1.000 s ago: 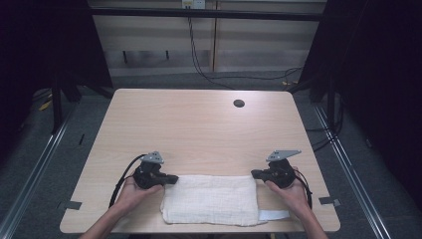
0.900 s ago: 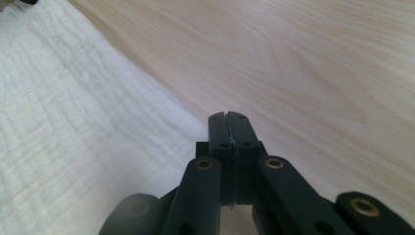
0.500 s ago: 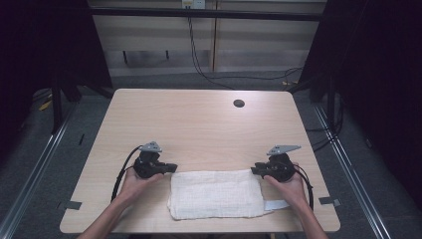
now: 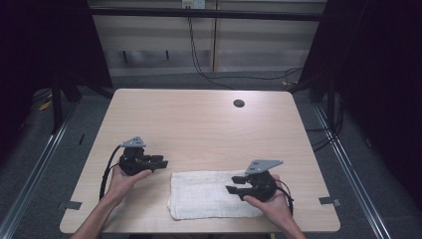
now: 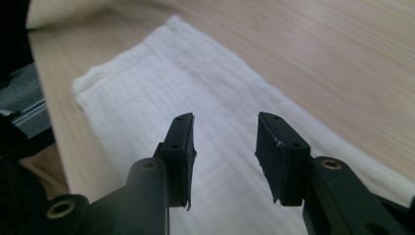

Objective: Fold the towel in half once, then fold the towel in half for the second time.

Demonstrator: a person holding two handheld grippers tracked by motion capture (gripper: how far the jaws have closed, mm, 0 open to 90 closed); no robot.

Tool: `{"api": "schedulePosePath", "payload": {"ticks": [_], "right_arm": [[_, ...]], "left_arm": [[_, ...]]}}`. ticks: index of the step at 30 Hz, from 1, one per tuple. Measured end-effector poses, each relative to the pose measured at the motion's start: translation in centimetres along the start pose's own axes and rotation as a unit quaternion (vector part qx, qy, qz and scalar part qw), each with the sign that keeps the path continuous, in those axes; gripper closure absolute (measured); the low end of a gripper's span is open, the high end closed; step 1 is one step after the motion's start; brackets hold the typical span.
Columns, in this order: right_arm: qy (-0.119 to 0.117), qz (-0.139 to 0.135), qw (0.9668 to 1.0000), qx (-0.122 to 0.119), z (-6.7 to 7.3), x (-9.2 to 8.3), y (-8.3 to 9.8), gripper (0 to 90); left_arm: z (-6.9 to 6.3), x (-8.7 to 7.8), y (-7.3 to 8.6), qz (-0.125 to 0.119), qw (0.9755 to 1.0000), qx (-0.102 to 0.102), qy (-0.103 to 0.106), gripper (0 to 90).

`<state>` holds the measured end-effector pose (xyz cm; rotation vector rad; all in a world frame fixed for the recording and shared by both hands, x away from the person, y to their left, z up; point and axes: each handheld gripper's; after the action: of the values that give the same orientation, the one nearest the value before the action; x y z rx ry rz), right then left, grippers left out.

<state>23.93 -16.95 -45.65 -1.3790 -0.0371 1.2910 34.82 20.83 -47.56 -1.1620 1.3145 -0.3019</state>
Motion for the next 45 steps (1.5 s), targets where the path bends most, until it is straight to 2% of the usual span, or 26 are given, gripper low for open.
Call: {"api": "schedulePosePath", "payload": {"ticks": [3,8,11,15,18,20,22,24,28,31,33,35,38,39,41,44,45], "right_arm": [[-0.024,0.009,0.9996,-0.015,1.9,1.6,-0.6,60.2],[-0.068,0.038,0.9964,-0.036,4.7,5.4,-1.5,63.5],[-0.084,0.051,0.9941,-0.046,6.1,7.5,-2.0,64.6],[-0.104,0.064,0.9905,-0.064,7.8,10.0,-2.4,60.0],[-0.108,0.073,0.9886,-0.076,8.9,12.0,-2.6,58.7],[-0.103,0.077,0.9888,-0.077,9.3,12.9,-2.5,57.7],[-0.09,0.077,0.9884,-0.095,9.4,13.5,-2.3,57.1],[-0.096,0.068,0.9885,-0.094,9.4,13.6,-2.2,55.0],[-0.09,0.071,0.9884,-0.099,9.8,13.8,-2.2,52.8],[-0.063,0.059,0.9889,-0.121,10.3,13.8,-1.9,58.4],[-0.048,0.05,0.9891,-0.13,10.4,13.8,-1.7,65.8],[-0.04,0.046,0.9898,-0.129,10.4,13.8,-1.6,68.7],[-0.02,0.048,0.99,-0.131,10.7,13.8,-1.7,77.5],[-0.018,0.049,0.9914,-0.12,10.6,13.8,-1.8,80.7],[-0.018,0.05,0.9928,-0.108,10.3,13.8,-1.9,83.4],[-0.023,0.052,0.9926,-0.108,10.2,13.7,-2.0,85.0],[-0.026,0.053,0.9927,-0.106,10.1,13.7,-2.0,85.5]], "left_arm": [[-0.3,0.6,-0.3,0.007,0.9999,0.007,0.004,59.8],[-0.6,1.2,-0.3,0.022,0.9996,0.017,0.006,56.7],[-0.7,1.2,-0.3,0.021,0.9996,0.018,0.01,55.4],[-0.7,1.3,-0.4,0.02,0.9997,0.015,0.002,54.1],[-0.8,1.3,-0.4,0.022,0.9996,0.016,0.003,53.7],[-0.9,1.4,-0.4,0.028,0.9993,0.022,0.004,53.1],[-0.9,1.6,-0.3,0.035,0.999,0.026,0.007,52.1],[-1.0,1.9,-0.1,0.042,0.9987,0.027,0.009,51.7],[-1.1,2.5,0.0,0.055,0.9979,0.032,0.012,50.1],[-1.4,2.8,0.1,0.058,0.9974,0.038,0.017,49.6],[-1.5,3.1,0.2,0.06,0.997,0.04,0.027,49.1],[-1.7,3.3,0.2,0.067,0.9963,0.044,0.029,48.7],[-2.0,3.7,0.4,0.073,0.9955,0.053,0.029,47.7],[-2.1,3.8,0.4,0.075,0.9951,0.052,0.037,47.7],[-2.5,3.9,0.4,0.082,0.9943,0.062,0.027,48.1],[-2.7,4.0,0.5,0.077,0.9945,0.06,0.038,50.8],[-2.8,3.9,0.5,0.082,0.9937,0.065,0.038,55.0]]}}
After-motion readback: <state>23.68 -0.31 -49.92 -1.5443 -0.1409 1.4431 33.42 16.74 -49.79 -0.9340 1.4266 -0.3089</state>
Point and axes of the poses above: each handheld gripper's, and its own axes: x roughly forward along the jaws, y roughly out of its underside, z roughly to its left, and after that the axes turned 9 degrees about x, right-handed
